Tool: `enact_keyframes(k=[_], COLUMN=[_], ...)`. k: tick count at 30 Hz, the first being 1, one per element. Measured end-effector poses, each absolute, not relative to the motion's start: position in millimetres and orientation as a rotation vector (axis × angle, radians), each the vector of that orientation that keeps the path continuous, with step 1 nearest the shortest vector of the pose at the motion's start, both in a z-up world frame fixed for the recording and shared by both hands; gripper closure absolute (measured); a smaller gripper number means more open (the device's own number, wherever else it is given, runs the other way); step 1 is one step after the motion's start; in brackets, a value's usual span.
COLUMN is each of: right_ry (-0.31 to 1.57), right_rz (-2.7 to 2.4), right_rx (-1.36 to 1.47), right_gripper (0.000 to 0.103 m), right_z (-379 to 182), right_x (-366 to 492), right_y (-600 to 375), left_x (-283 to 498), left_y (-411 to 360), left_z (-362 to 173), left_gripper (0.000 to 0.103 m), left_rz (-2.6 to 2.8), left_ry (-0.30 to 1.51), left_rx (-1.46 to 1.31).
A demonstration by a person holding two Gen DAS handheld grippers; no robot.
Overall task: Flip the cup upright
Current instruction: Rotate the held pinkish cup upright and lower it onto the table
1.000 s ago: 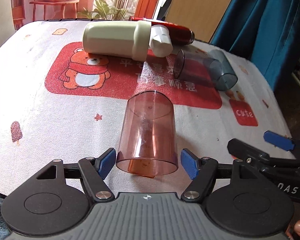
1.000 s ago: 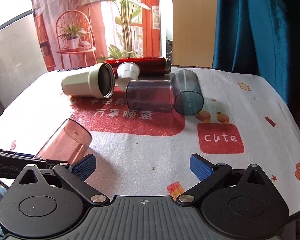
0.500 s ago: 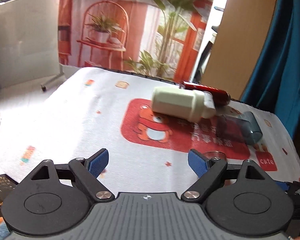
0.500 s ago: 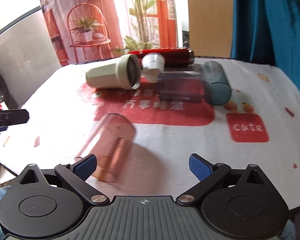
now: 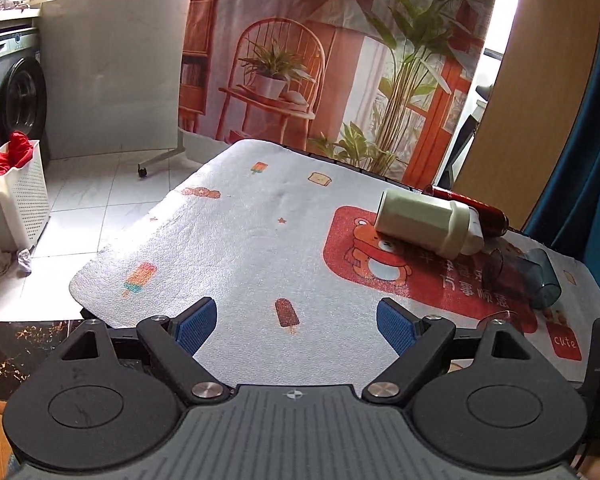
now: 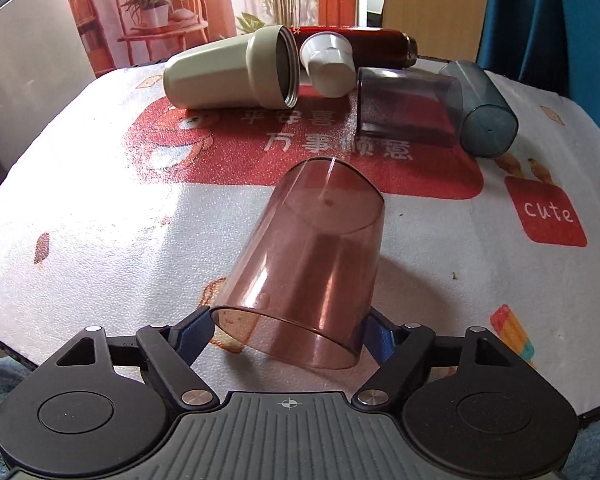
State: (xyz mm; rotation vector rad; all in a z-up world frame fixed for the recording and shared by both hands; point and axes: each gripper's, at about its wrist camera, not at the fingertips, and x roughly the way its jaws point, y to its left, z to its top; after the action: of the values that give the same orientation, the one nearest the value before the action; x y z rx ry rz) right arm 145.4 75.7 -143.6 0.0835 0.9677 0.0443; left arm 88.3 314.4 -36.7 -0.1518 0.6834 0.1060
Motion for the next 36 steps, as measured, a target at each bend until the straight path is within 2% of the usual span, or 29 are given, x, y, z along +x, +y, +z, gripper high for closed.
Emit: enact_keyframes(k=[13, 25, 36], right_ry=[0.883, 0.751, 0.757], right_rz=[0.043, 0.077, 0.029], right_rx=[0.019, -0.057, 0.017], right_gripper=[0.032, 0.036, 0.038], right_z=[-137.6, -101.5, -103.7], right_x=[132.9, 116.7, 126.6], right_y=[62.6, 64.3, 39.4], left_x=[79.9, 74.5, 74.0], left_y=[318.3, 314.4, 310.3], left_z=[-41.3, -39.9, -43.1], left_gripper=[0.013, 0.012, 0.011], left_rz=[0.144, 0.105, 0.08], left_ry=[0.696, 0.688, 0.697], left_rx=[-0.14, -0.137, -0.12])
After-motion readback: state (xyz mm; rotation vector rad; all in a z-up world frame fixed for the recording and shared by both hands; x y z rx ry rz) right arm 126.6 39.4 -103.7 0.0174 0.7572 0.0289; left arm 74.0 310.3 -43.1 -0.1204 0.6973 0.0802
